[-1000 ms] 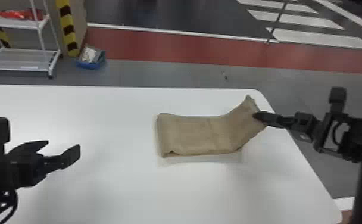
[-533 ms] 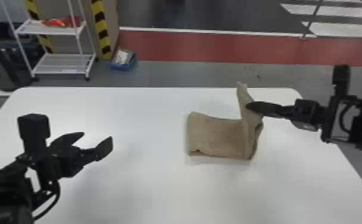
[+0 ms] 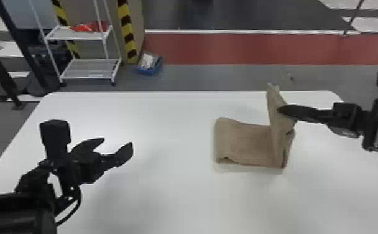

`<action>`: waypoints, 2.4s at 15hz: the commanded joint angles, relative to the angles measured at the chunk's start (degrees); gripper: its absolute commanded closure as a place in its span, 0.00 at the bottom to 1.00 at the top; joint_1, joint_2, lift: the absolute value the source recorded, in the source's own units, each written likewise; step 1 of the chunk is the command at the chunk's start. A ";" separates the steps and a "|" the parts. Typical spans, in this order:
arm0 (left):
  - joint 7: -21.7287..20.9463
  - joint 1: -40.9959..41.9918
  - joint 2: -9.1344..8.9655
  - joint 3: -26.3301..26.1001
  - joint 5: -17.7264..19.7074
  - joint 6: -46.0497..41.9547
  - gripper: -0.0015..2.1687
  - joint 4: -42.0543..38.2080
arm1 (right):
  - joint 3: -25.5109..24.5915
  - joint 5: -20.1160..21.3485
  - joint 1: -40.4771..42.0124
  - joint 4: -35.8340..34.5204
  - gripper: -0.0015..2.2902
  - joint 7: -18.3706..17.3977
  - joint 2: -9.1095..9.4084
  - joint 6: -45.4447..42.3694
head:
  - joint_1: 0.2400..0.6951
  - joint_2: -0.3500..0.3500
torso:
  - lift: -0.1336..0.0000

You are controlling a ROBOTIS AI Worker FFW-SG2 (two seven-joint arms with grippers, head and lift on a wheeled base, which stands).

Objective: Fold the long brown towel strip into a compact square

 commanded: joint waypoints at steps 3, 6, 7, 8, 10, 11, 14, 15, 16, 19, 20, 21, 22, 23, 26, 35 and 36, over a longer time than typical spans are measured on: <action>0.09 -0.11 -0.15 -0.61 -0.18 0.00 0.05 0.34 | -4.32 -1.01 1.54 -0.88 0.67 1.06 -0.20 -0.08 | 1.00 0.49 | 0.07; 0.18 -0.46 -0.15 -0.87 -0.36 0.00 0.05 0.87 | -9.07 0.22 4.26 -0.88 0.67 2.91 -1.34 -3.59 | 1.00 0.44 | 0.07; 0.18 -0.55 -0.15 -1.49 -0.45 0.00 0.05 1.22 | -10.82 0.22 5.49 -0.70 0.67 3.17 -1.87 -5.00 | 1.00 0.43 | 0.07; 0.18 -0.82 -0.15 -1.75 -0.71 0.00 0.05 1.57 | -12.67 0.22 6.72 -0.35 0.67 3.53 -2.57 -6.05 | 1.00 0.41 | 0.07; 0.26 -1.17 -0.15 -2.45 -0.97 0.00 0.05 2.18 | -15.74 0.22 9.62 0.00 0.67 4.67 -3.98 -8.34 | 1.00 0.35 | 0.07; 0.26 -1.25 -0.15 -3.07 -1.24 0.00 0.05 2.54 | -16.36 0.22 10.85 0.62 0.67 4.84 -4.42 -9.92 | 1.00 0.29 | 0.07; 0.35 -1.69 -0.15 -4.39 -1.68 0.00 0.05 3.42 | -16.01 2.07 13.49 3.26 0.67 5.28 -5.21 -14.49 | 1.00 0.21 | 0.07; 0.44 -1.69 -0.15 -4.74 -1.85 0.00 0.05 3.50 | -15.48 4.26 13.67 3.87 0.61 6.69 -5.21 -14.84 | 1.00 0.20 | 0.07; 0.35 -1.69 -0.15 -4.74 -1.85 0.00 0.05 3.50 | -14.95 6.20 14.02 3.87 0.38 7.66 -4.95 -14.84 | 1.00 0.19 | 0.07; 0.35 -1.69 -0.15 -4.65 -1.85 0.00 0.05 3.59 | -16.18 6.90 14.37 3.87 0.00 7.66 -4.68 -14.67 | 1.00 0.16 | 0.07; 0.35 -1.69 -0.15 -4.56 -1.85 0.00 0.05 3.59 | -16.62 6.72 14.37 3.87 0.01 8.01 -4.68 -14.49 | 1.00 0.16 | 0.07; 0.35 -1.69 -0.15 -4.56 -1.85 0.00 0.05 3.68 | -17.15 6.72 14.37 3.87 0.02 8.36 -4.68 -14.49 | 1.00 0.15 | 0.07; 0.26 -1.69 -0.15 -4.47 -1.85 0.00 0.05 3.77 | -17.41 6.64 14.37 3.87 0.02 8.36 -4.86 -14.49 | 1.00 0.15 | 0.07; 0.18 -1.69 -0.15 -4.47 -1.85 0.00 0.05 3.85 | -17.41 6.72 14.37 3.87 0.03 8.36 -5.03 -14.49 | 1.00 0.15 | 0.07; 0.00 -1.78 -0.15 -3.95 -1.76 0.00 0.05 4.21 | -19.26 5.85 14.11 3.96 0.03 8.36 -5.12 -13.61 | 1.00 0.14 | 0.07; 0.00 -2.31 -0.15 -3.24 -1.15 -0.17 0.05 5.26 | -15.57 15.51 6.28 16.09 0.04 7.57 -6.88 -18.36 | 1.00 0.11 | 0.07; 0.09 -2.31 -0.15 -3.07 -1.15 -0.17 0.05 5.35 | -14.60 16.48 5.14 17.85 0.04 7.22 -6.88 -19.41 | 1.00 0.11 | 0.07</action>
